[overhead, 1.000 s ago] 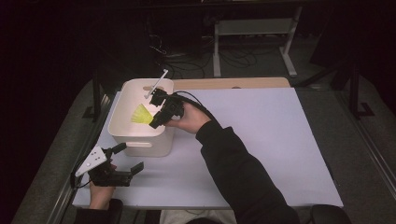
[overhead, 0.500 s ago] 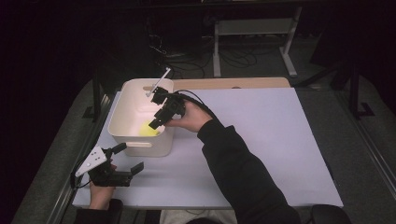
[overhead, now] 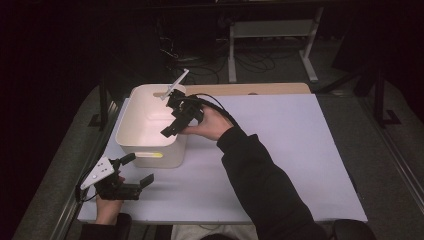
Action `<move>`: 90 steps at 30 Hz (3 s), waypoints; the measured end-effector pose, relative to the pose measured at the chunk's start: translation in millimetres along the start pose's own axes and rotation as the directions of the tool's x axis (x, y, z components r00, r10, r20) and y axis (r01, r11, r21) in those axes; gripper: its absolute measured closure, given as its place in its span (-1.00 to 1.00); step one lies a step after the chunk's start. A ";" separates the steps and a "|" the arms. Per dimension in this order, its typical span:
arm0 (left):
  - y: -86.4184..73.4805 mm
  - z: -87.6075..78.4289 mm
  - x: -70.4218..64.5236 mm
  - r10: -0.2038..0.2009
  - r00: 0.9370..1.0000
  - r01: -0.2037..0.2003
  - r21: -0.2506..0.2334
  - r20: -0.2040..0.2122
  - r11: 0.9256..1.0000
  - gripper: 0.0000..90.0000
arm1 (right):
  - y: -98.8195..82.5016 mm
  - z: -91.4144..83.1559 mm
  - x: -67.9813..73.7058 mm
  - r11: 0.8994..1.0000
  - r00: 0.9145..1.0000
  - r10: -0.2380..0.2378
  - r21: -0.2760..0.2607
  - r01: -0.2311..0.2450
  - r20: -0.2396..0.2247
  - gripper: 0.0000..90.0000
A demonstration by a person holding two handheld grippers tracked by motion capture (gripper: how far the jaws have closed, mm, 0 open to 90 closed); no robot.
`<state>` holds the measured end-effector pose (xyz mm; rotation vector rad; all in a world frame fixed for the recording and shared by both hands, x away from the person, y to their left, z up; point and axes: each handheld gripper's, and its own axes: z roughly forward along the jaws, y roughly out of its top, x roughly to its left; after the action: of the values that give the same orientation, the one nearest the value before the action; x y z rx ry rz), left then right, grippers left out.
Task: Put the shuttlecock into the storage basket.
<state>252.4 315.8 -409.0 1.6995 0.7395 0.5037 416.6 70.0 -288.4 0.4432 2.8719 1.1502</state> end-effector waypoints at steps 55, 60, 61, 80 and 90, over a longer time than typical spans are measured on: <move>-0.1 0.1 -0.2 -0.001 1.000 0.001 0.000 -0.002 1.000 -1.00 | -67.9 -54.1 -6.0 0.990 0.989 0.033 -0.142 -0.012 0.144 -1.00; -0.1 0.0 -0.2 -0.002 1.000 0.002 0.000 -0.002 1.000 -1.00 | -76.4 -57.0 -7.4 0.988 0.988 0.043 -0.152 -0.020 0.146 -1.00; -0.1 0.0 -0.2 -0.001 1.000 0.001 0.000 -0.003 1.000 -1.00 | -77.8 -57.8 -7.6 0.988 0.988 0.045 -0.155 -0.022 0.146 -1.00; -0.1 0.1 -0.3 0.000 1.000 0.000 0.000 -0.003 1.000 -1.00 | -105.8 -72.2 -10.6 0.980 0.985 0.076 -0.194 -0.045 0.155 -1.00; -0.1 0.1 -0.4 -0.001 1.000 0.001 0.000 -0.003 1.000 -1.00 | -123.5 -76.5 -11.0 0.977 0.984 0.094 -0.203 -0.061 0.154 -1.00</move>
<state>252.2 315.4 -409.2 1.6984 0.7424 0.5059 386.6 -69.6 -317.4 0.6141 2.5917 1.3270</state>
